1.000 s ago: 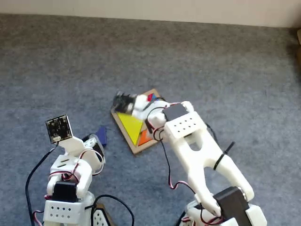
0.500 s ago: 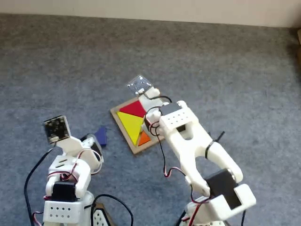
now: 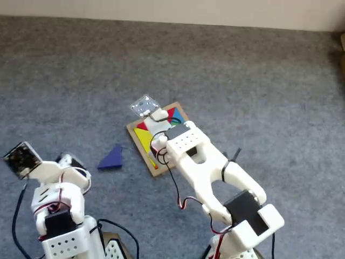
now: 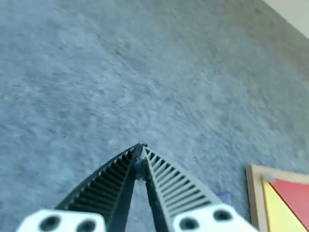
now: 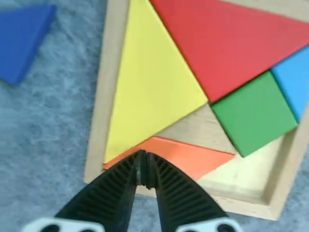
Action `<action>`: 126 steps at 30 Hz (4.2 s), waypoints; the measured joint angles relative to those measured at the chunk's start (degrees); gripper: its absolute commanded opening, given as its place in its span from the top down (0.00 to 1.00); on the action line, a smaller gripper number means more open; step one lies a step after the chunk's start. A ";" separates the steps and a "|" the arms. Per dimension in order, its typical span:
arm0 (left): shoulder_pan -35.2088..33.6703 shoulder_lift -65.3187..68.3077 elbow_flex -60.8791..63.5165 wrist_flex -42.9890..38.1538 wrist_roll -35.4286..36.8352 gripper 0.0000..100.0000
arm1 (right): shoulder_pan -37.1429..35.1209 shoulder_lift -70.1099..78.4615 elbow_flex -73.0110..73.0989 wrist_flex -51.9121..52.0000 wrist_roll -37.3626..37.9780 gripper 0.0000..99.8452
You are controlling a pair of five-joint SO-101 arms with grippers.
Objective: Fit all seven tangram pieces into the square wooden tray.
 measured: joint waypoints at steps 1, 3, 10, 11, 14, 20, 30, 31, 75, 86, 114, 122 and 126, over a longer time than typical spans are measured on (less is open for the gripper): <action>-1.05 0.00 -0.18 0.00 0.00 0.99 | -0.09 -1.67 0.00 0.00 0.00 0.99; -2.90 0.00 -0.62 0.00 0.00 0.99 | -0.18 -6.07 0.00 0.00 -0.09 0.98; -9.76 0.00 -1.14 -2.55 0.00 0.99 | -4.66 -12.92 0.00 0.00 -15.56 0.80; -10.64 0.00 -1.14 -2.90 0.00 0.99 | -5.98 -12.92 0.00 0.00 -18.90 0.79; -11.78 0.00 -1.14 -3.08 0.00 0.99 | -10.29 -9.49 -2.11 -0.79 -28.48 0.79; -11.96 0.00 -1.14 -3.25 0.00 0.99 | -14.24 6.51 -13.63 -2.55 -44.92 0.79; -11.96 0.00 -1.14 -3.25 0.00 0.99 | -16.18 27.78 -35.25 -2.90 -56.97 0.79; -11.96 0.00 -1.14 -3.25 0.00 0.99 | -16.44 28.40 -36.13 -2.90 -57.67 0.79; -13.54 0.00 -1.14 -3.25 0.00 0.99 | -15.74 39.47 -52.13 43.16 -47.21 0.79; -13.54 0.00 -1.14 -3.25 0.00 0.99 | -16.09 37.63 -44.84 44.40 -46.42 0.79; -13.54 0.00 -1.14 -3.25 0.00 0.99 | -15.91 35.87 -40.26 46.51 -39.47 0.90; -13.54 0.00 -1.14 -3.25 0.00 0.99 | -16.00 24.88 -37.19 49.23 -38.86 0.90; -13.54 0.00 -1.14 -3.25 0.00 0.99 | -16.00 16.97 -31.82 49.32 -38.86 0.90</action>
